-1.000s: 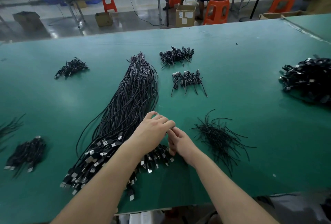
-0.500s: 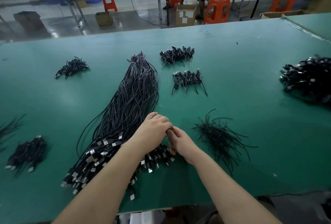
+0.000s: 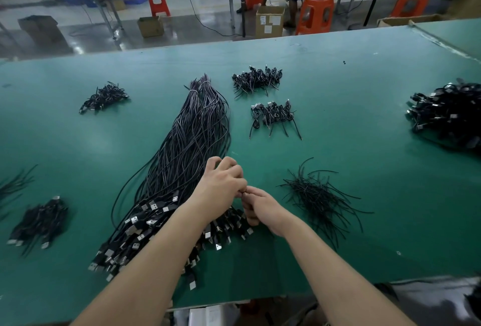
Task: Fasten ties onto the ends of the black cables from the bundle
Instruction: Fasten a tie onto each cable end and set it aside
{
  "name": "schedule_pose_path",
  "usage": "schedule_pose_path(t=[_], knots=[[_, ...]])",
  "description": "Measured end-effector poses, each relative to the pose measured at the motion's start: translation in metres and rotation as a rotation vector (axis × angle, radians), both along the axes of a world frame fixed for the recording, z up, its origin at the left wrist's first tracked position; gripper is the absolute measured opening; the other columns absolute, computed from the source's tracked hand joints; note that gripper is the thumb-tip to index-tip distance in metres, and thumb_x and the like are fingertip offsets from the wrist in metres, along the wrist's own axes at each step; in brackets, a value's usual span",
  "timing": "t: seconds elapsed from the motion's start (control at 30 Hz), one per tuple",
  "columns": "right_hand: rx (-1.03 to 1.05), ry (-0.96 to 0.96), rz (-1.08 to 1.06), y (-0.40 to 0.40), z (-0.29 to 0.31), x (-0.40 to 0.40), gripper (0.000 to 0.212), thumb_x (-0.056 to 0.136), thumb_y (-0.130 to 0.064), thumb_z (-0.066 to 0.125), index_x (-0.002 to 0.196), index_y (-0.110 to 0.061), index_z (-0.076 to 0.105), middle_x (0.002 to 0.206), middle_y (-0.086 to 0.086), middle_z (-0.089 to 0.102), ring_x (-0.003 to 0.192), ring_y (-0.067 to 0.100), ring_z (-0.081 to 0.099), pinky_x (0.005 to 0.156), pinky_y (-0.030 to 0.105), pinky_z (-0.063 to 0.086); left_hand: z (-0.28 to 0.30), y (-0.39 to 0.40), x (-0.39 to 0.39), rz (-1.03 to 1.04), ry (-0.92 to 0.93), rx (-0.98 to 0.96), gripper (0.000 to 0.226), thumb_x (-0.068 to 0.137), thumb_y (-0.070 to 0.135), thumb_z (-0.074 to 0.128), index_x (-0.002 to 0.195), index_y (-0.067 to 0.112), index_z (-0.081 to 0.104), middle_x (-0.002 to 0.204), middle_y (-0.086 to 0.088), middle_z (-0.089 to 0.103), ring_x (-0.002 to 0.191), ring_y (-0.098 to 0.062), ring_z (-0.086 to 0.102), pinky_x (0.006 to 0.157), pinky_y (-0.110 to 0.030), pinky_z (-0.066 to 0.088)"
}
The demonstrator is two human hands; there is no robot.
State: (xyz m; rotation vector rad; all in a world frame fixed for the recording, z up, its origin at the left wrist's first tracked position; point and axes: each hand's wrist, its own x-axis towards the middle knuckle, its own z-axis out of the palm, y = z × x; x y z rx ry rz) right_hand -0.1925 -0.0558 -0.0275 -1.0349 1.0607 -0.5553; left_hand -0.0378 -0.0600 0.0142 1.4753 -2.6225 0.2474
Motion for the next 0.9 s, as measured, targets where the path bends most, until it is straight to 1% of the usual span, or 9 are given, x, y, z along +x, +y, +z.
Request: schedule_pose_path(t=[0.07, 0.13, 0.2, 0.27, 0.33, 0.43, 0.63, 0.73, 0.9], knots=[[0.012, -0.015, -0.006, 0.0, 0.001, 0.0, 0.023, 0.109, -0.011, 0.029, 0.105, -0.009, 0.051, 0.056, -0.008, 0.034, 0.05, 0.012, 0.025, 0.048, 0.026, 0.022, 0.001, 0.0, -0.001, 0.003, -0.007, -0.024, 0.02, 0.067, 0.023, 0.089, 0.07, 0.028, 0.07, 0.084, 0.008, 0.063, 0.092, -0.027, 0.058, 0.081, -0.04, 0.03], [0.015, -0.035, -0.008, 0.0, 0.001, 0.0, 0.021, 0.109, -0.012, 0.03, 0.104, -0.009, 0.051, 0.055, -0.009, 0.035, 0.049, 0.011, 0.025, 0.046, 0.025, 0.023, 0.0, -0.002, -0.001, -0.021, 0.006, -0.012, 0.015, 0.075, 0.022, 0.084, 0.074, 0.026, 0.07, 0.083, 0.006, 0.061, 0.087, -0.025, 0.056, 0.077, -0.038, 0.036], [0.032, -0.077, -0.017, -0.001, 0.002, -0.002, 0.021, 0.108, -0.012, 0.031, 0.102, -0.009, 0.052, 0.055, -0.007, 0.037, 0.047, 0.012, 0.027, 0.045, 0.025, 0.026, 0.001, -0.004, 0.0, -0.052, 0.04, 0.048, 0.007, 0.087, 0.021, 0.074, 0.082, 0.022, 0.069, 0.087, 0.004, 0.06, 0.088, -0.023, 0.054, 0.077, -0.035, 0.042], [0.07, -0.134, -0.032, -0.003, 0.003, -0.004, 0.023, 0.105, -0.017, 0.033, 0.098, -0.008, 0.053, 0.059, -0.004, 0.043, 0.049, 0.014, 0.032, 0.047, 0.027, 0.032, 0.003, -0.004, -0.001, -0.054, 0.118, 0.128, 0.008, 0.092, 0.018, 0.068, 0.084, 0.017, 0.068, 0.089, 0.001, 0.059, 0.089, -0.023, 0.052, 0.078, -0.038, 0.048], [0.129, -0.196, -0.066, -0.006, 0.006, -0.007, 0.029, 0.106, -0.027, 0.038, 0.091, -0.011, 0.057, 0.065, -0.001, 0.051, 0.054, 0.015, 0.041, 0.052, 0.027, 0.039, 0.005, -0.001, -0.002, -0.009, 0.312, 0.163, 0.009, 0.089, 0.013, 0.072, 0.08, 0.012, 0.068, 0.086, 0.0, 0.06, 0.087, -0.022, 0.051, 0.075, -0.042, 0.05], [0.216, -0.26, -0.134, -0.014, 0.012, -0.013, 0.025, 0.103, -0.03, 0.053, 0.088, -0.013, 0.063, 0.071, -0.001, 0.06, 0.06, 0.011, 0.051, 0.056, 0.024, 0.046, 0.011, 0.002, -0.003, 0.049, 0.556, 0.177, 0.01, 0.084, 0.01, 0.077, 0.077, 0.009, 0.07, 0.083, 0.004, 0.06, 0.085, -0.016, 0.049, 0.076, -0.035, 0.047], [0.321, -0.354, -0.115, -0.023, 0.024, -0.022, 0.019, 0.097, -0.024, 0.063, 0.093, -0.006, 0.066, 0.076, 0.005, 0.064, 0.062, 0.013, 0.059, 0.056, 0.024, 0.054, 0.026, 0.006, -0.005, 0.104, 0.772, 0.213, 0.009, 0.08, 0.008, 0.082, 0.077, 0.011, 0.074, 0.086, 0.01, 0.056, 0.085, -0.011, 0.053, 0.079, -0.021, 0.043], [0.288, -0.393, -0.117, -0.023, 0.028, -0.024, 0.019, 0.096, -0.023, 0.065, 0.093, -0.005, 0.067, 0.079, 0.007, 0.066, 0.064, 0.014, 0.061, 0.057, 0.025, 0.055, 0.032, 0.009, -0.007, 0.161, 0.892, 0.223, 0.011, 0.079, 0.008, 0.084, 0.08, 0.012, 0.074, 0.09, 0.005, 0.058, 0.083, -0.012, 0.057, 0.077, -0.024, 0.047], [0.252, -0.405, -0.216, -0.019, 0.039, -0.019, 0.019, 0.097, -0.024, 0.064, 0.09, -0.006, 0.068, 0.075, 0.005, 0.066, 0.061, 0.012, 0.062, 0.051, 0.022, 0.054, 0.034, 0.01, -0.011, 0.167, 0.902, 0.118, 0.01, 0.08, 0.008, 0.083, 0.081, 0.011, 0.073, 0.093, 0.005, 0.062, 0.085, -0.01, 0.06, 0.079, -0.031, 0.051]])
